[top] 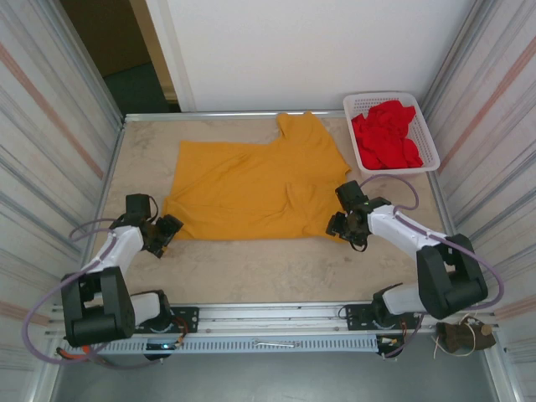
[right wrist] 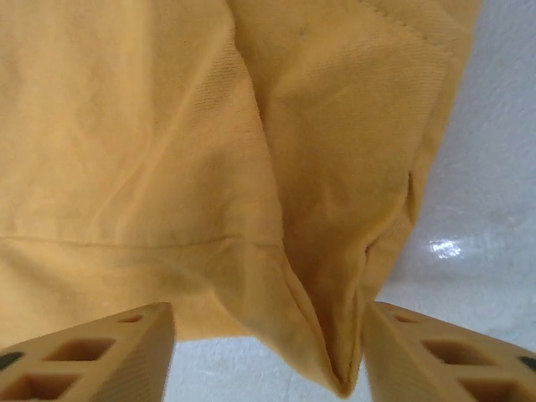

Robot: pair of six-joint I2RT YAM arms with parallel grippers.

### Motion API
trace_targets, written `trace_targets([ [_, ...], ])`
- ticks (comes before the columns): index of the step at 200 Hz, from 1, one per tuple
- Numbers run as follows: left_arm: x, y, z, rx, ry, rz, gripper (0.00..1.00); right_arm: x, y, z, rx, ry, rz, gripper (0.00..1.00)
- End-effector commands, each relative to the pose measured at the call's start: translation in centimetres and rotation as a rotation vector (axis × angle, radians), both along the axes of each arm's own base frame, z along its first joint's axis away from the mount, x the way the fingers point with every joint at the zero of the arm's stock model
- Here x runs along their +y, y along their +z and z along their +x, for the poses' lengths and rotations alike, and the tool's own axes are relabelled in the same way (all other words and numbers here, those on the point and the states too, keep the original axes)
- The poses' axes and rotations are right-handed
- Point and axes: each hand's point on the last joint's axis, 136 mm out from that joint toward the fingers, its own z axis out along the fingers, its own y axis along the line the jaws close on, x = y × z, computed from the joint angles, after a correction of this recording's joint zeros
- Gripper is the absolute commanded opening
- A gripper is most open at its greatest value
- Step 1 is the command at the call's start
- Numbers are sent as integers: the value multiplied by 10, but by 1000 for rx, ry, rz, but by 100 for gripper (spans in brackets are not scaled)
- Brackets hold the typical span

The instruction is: Fold the inside-out t-shirt

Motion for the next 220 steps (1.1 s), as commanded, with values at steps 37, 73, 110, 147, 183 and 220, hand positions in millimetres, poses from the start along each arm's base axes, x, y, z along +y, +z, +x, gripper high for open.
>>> trace_targets([
  [37,16,-13,22,-1,-4,17,0,-5,14,3,-20,-39,-15,0],
  [73,25,-1,8,-22,49,23,0,-27,35,-28,-45,-128,1,0],
  [110,26,9,-19,-50,134,3,0,-42,39,-62,-16,-229,31,0],
  [147,19,10,-48,-58,209,-36,0,-45,37,-87,6,-300,70,0],
  [183,10,5,-80,-60,289,-67,24,-49,37,-104,15,-342,89,45],
  [220,19,38,-61,-133,227,-10,64,-55,73,-79,-125,-320,75,58],
])
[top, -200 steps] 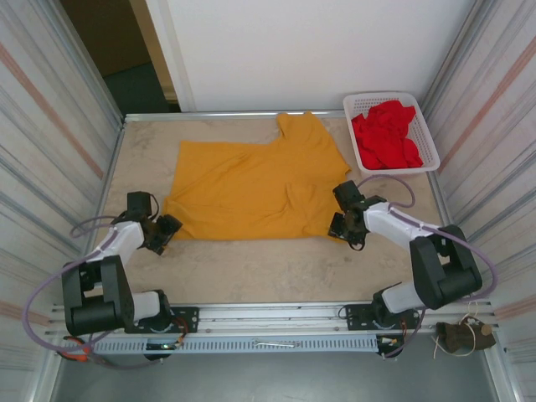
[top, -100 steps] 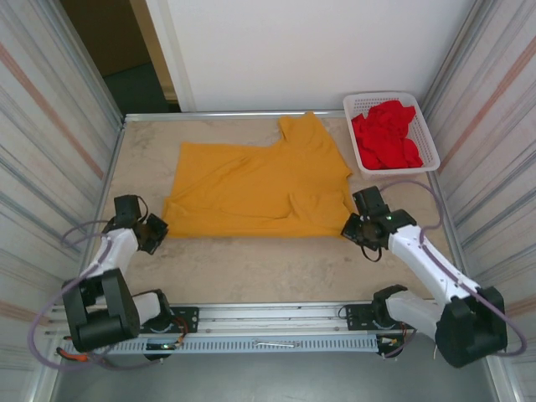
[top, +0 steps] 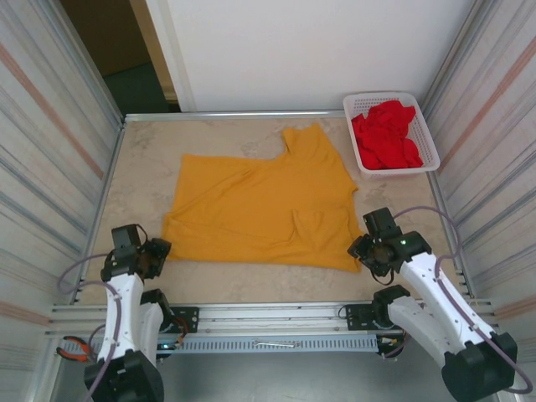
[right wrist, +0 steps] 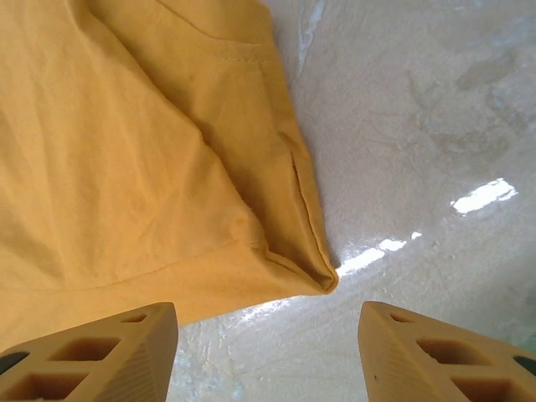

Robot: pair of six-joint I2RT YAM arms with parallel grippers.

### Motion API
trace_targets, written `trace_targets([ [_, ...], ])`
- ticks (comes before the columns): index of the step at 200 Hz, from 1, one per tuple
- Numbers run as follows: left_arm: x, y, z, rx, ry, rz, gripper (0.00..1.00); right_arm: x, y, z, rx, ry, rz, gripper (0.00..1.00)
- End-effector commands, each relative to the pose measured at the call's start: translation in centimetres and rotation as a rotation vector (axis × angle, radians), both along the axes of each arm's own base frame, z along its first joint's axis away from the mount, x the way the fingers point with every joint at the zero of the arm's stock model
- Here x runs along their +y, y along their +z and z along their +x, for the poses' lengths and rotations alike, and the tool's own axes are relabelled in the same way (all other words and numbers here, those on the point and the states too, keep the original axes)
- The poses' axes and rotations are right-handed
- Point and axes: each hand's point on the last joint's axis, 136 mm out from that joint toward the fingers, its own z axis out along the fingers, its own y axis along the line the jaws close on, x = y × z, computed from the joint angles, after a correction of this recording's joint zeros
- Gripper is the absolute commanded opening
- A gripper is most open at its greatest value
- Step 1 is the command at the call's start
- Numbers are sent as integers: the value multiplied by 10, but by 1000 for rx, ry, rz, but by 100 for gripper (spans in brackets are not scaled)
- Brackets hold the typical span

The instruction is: Fold the inside-out t-shirt

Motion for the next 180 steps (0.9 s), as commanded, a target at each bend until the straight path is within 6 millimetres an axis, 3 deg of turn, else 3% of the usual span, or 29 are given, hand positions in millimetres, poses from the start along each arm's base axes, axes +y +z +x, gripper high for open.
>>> trace_targets([
  [1,8,23,11,-28,-9,36,65,-9,26,15,-62,-20,-42,58],
  [32,16,63,56,-151,-118,107,69,0,46,66,-109,103,-100,58],
  [41,18,68,68,-143,-170,126,70,5,41,84,-85,152,-113,58],
  [57,20,65,90,-94,-273,136,71,10,34,109,-37,222,-146,58],
  [86,21,39,111,29,-409,104,73,12,-3,137,74,287,-210,55],
  [122,2,33,116,15,-442,51,74,19,-27,158,96,300,-189,53],
  [151,-11,29,103,-2,-439,47,74,23,-33,166,111,316,-189,47],
  [180,-21,9,86,1,-406,3,74,25,-34,172,107,325,-186,36],
])
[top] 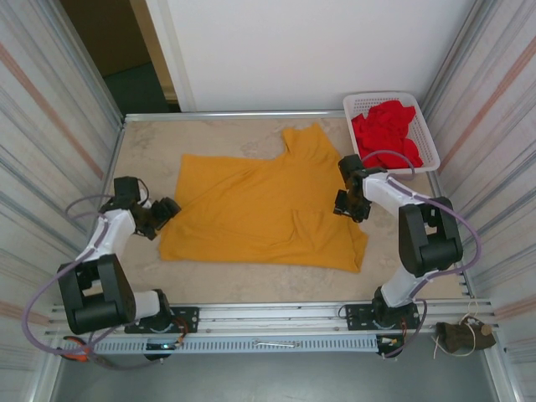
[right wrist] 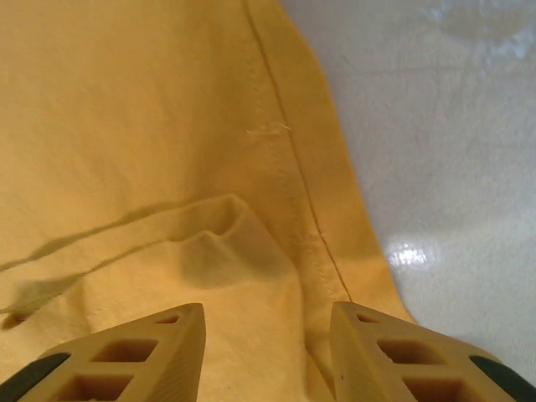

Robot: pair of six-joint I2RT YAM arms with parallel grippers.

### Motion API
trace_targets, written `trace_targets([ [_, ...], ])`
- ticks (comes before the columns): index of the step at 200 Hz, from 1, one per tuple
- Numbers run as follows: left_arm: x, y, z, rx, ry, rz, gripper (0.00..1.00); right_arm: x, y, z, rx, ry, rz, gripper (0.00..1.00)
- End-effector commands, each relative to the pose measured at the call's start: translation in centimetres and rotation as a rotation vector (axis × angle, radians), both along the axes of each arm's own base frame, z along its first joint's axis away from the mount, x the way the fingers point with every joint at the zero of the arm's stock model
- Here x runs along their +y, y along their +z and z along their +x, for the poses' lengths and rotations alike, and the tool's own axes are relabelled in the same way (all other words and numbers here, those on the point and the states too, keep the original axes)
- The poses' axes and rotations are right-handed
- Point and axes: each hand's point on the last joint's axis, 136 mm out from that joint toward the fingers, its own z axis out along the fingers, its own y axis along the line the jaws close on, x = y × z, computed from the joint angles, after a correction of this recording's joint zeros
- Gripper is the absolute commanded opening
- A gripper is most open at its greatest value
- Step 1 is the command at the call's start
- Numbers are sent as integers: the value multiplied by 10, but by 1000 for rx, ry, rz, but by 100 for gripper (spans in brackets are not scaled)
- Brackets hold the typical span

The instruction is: Fold the inside-out t-shirt

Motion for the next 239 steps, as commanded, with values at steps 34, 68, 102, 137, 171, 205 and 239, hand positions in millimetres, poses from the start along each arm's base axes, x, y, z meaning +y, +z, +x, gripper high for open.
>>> trace_targets([
  [34,-14,-36,-26,52,41,-52,74,2,-5,13,1,28,-8,35],
  [68,-13,-49,-35,87,60,-32,75,3,-14,15,23,35,-9,25],
  [102,-5,-61,-46,138,107,4,75,3,9,21,-25,45,-12,0],
  [137,-1,-69,-52,169,132,21,75,3,48,39,-112,50,-12,0],
  [171,-1,-71,-54,178,133,23,75,2,41,60,-98,42,-33,0],
  [205,0,-69,-53,176,136,26,75,-24,6,63,14,-17,-144,0],
  [239,0,-50,-44,125,118,33,75,-23,20,47,-23,-10,-122,54],
])
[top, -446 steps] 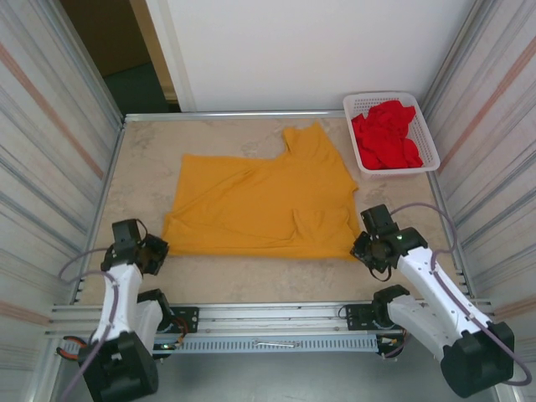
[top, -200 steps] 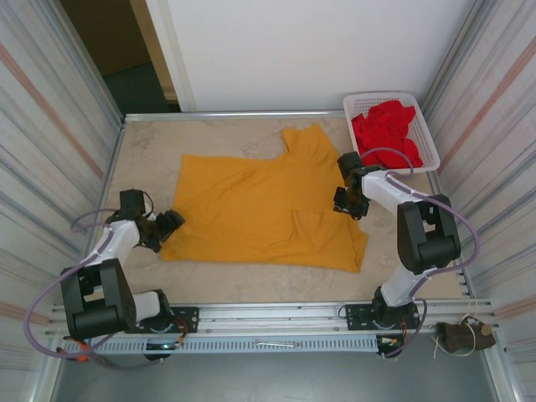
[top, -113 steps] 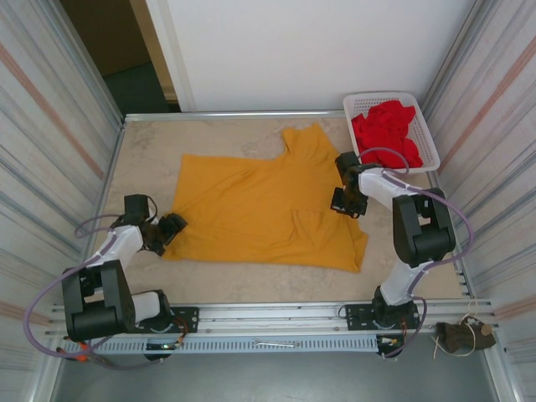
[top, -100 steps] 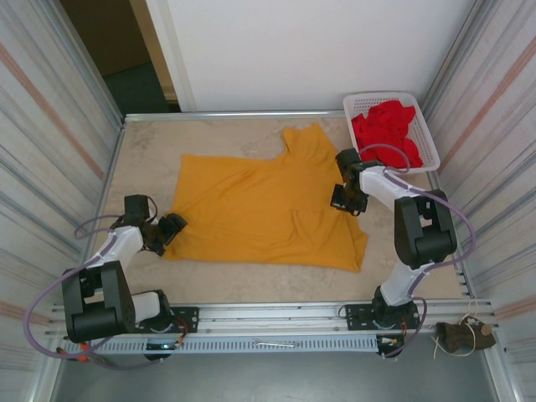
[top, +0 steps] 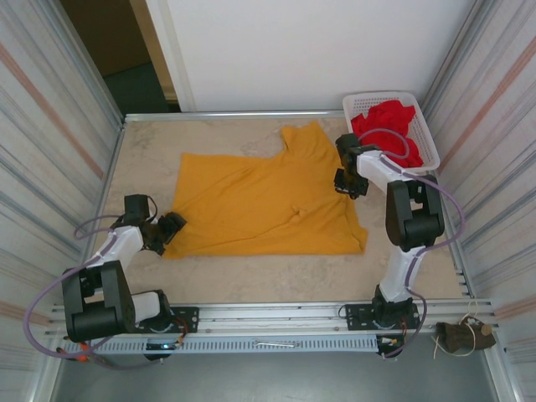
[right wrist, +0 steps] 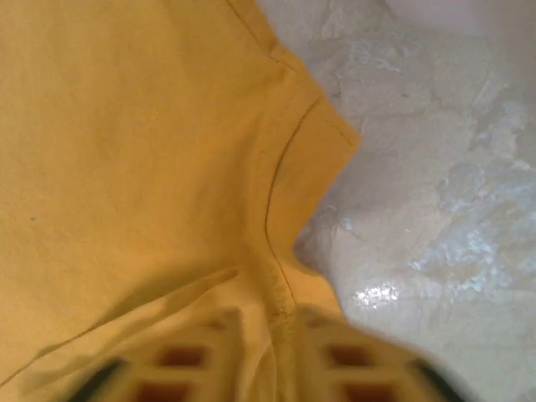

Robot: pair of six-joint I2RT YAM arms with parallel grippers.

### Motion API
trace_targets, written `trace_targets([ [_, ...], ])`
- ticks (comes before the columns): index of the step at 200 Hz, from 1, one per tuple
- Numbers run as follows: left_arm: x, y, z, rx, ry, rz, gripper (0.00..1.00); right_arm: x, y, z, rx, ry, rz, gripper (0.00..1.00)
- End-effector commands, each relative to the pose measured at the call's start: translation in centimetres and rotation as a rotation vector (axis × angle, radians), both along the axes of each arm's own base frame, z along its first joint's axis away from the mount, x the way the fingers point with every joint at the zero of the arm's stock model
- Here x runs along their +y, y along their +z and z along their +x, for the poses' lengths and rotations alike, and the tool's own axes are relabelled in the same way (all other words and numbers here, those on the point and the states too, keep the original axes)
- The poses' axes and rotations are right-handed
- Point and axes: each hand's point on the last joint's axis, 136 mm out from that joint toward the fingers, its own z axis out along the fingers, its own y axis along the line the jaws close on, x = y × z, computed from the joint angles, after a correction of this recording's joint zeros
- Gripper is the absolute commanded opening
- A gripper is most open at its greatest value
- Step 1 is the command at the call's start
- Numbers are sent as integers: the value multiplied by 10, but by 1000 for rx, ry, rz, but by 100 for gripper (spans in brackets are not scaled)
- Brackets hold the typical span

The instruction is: Fold the inside-out t-shirt

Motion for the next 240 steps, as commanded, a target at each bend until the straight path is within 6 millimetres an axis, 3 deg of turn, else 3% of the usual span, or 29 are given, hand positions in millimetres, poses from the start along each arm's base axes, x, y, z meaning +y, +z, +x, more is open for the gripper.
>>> trace_targets([
  [1,8,-10,-22,93,9,63,75,-7,12,-30,26,3,-20,54],
  [24,7,15,-10,11,-7,66,75,-1,40,-59,-63,0,43,54],
  [40,6,31,-4,-28,-20,77,75,2,46,-83,-93,-9,82,53],
  [53,2,43,0,-59,-44,80,75,10,51,-92,-126,-9,138,52],
  [74,-9,51,2,-81,-81,82,76,38,62,-87,-168,40,215,50],
  [97,-17,52,1,-82,-99,80,76,74,68,-71,-136,157,156,52],
  [115,-19,51,0,-87,-90,67,76,102,61,-60,-79,273,54,53],
  [132,-19,54,1,-98,-84,64,76,125,43,-54,-7,364,-21,54],
  [162,-21,58,2,-114,-79,51,76,151,17,-49,72,474,-142,55],
  [210,-25,58,6,-129,-72,16,76,157,-9,-50,140,561,-319,54],
  [232,-26,56,6,-129,-71,10,76,154,-15,-46,149,561,-359,49],
  [240,-26,56,7,-131,-69,9,76,152,-16,-45,154,558,-370,43],
])
